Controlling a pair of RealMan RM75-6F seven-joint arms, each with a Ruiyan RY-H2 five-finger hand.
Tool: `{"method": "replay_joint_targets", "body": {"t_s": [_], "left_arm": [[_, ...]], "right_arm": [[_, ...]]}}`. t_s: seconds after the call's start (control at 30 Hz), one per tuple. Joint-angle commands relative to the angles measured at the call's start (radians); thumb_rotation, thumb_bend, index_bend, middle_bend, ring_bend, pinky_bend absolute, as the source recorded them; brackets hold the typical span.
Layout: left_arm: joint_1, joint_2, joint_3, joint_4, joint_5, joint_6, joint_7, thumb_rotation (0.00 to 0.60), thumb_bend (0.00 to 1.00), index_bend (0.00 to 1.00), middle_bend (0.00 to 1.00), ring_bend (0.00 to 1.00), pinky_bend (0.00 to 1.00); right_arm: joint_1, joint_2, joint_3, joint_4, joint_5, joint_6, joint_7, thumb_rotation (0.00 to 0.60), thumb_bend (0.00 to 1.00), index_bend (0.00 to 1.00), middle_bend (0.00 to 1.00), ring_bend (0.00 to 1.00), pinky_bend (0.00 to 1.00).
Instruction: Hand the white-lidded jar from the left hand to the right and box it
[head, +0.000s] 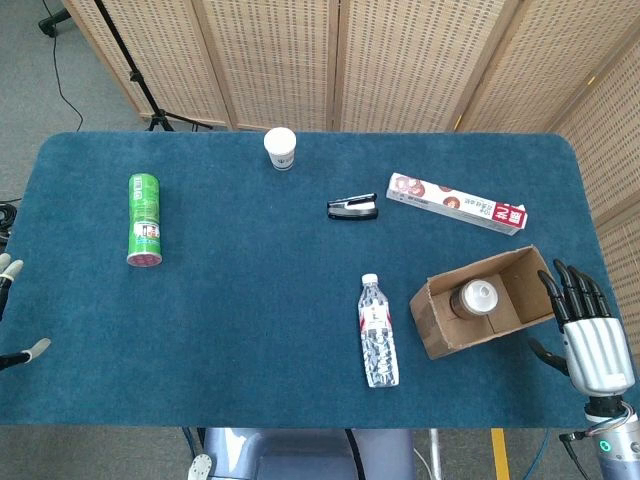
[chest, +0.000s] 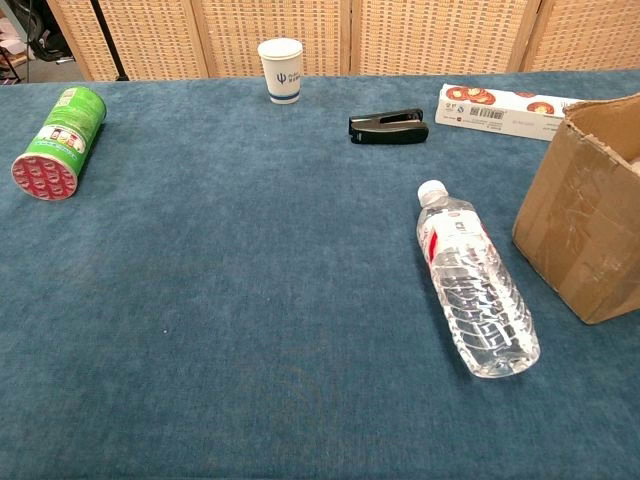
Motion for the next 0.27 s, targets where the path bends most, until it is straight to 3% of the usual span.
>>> {"method": "replay_joint_targets", "body": {"t_s": [0.03,0.27], "left_arm": [[-0.004,-0.010,0.001,0.021,0.020,0.003,-0.014,0.600,0.00,0.00,0.00,0.00,0.00],[0.000,-0.010,0.003,0.028,0.033,0.014,-0.017,0.600,0.00,0.00,0.00,0.00,0.00]], "right_arm": [[-0.023,-0.034,0.001,0.059,0.015,0.016,0.052,0.600,0.00,0.00,0.00,0.00,0.09],[-0.031,-0.021,0.003,0.052,0.009,0.010,0.064,0.600,0.00,0.00,0.00,0.00,0.09]]}}
